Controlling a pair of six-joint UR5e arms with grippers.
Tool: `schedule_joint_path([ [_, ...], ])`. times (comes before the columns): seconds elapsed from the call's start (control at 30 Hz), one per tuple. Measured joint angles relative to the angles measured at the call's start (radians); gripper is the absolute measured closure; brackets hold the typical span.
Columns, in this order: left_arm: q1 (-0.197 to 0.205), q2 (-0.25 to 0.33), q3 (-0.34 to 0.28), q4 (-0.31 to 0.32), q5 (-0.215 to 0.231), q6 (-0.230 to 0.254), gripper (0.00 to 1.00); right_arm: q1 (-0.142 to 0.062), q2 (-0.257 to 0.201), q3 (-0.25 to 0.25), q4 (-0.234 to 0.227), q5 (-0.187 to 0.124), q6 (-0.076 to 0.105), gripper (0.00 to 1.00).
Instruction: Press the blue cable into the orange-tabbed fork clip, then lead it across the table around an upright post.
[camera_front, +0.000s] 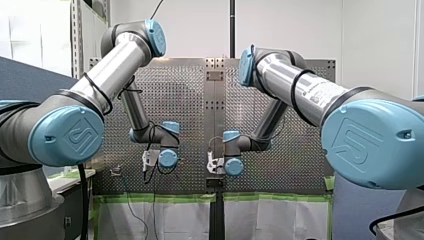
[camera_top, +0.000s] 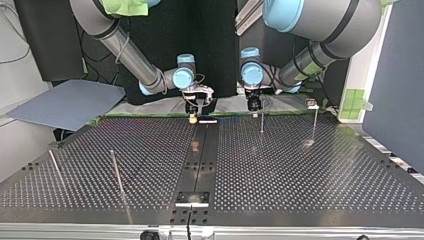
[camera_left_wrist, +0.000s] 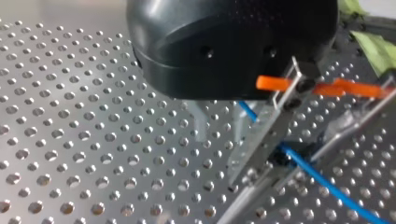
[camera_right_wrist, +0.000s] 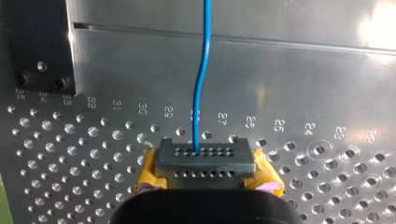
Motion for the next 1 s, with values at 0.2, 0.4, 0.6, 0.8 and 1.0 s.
schedule_joint_path([
  [0.2,-0.003,0.000,0.005,-0.015,-0.011,0.010,1.00,0.000,0.000,0.000,0.000,-0.001,0.000,1.00],
  [0.4,-0.011,0.000,0.017,-0.034,-0.004,0.011,1.00,0.000,0.000,0.000,0.002,-0.001,0.000,1.00],
  [0.6,-0.022,0.000,0.035,-0.051,0.007,0.000,1.00,0.000,0.000,0.000,0.002,-0.002,0.000,1.00],
  [0.8,-0.025,0.000,0.053,-0.080,-0.015,-0.005,1.00,-0.002,0.000,0.000,0.002,-0.003,0.000,1.00],
  [1.0,-0.029,0.001,0.073,-0.123,-0.010,-0.005,1.00,-0.005,-0.004,-0.001,0.014,-0.002,-0.009,1.00],
])
